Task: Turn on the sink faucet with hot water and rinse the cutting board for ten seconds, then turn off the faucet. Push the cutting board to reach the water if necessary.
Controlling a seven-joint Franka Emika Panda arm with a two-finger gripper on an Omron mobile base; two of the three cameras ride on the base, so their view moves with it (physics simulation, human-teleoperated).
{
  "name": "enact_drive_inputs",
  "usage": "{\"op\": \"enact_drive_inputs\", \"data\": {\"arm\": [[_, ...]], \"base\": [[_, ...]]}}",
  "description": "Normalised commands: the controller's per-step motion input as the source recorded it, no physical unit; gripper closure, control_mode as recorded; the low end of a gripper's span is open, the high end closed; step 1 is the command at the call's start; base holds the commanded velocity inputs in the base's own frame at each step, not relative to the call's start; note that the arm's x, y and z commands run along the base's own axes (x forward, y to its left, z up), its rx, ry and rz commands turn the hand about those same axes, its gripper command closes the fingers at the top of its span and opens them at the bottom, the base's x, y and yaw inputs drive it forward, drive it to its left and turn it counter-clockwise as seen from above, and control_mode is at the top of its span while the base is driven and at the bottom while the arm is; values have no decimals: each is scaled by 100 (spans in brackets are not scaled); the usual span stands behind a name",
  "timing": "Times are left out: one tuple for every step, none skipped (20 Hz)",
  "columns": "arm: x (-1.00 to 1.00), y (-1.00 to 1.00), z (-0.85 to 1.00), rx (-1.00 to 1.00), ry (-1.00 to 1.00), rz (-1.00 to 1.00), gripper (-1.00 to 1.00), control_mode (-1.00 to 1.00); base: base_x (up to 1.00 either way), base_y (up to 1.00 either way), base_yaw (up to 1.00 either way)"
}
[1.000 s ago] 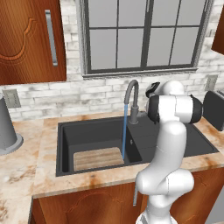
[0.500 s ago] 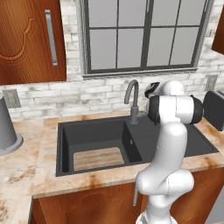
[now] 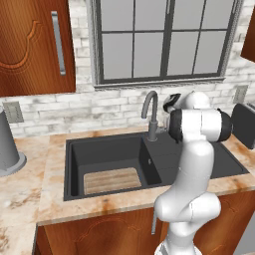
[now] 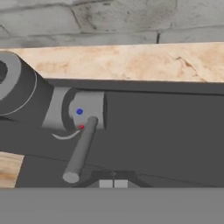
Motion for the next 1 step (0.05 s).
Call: {"op": "enact_drive_inputs", "data": {"arm": [[0, 33, 0, 0, 0, 0, 100, -100]], "base": [[0, 0, 0]]}}
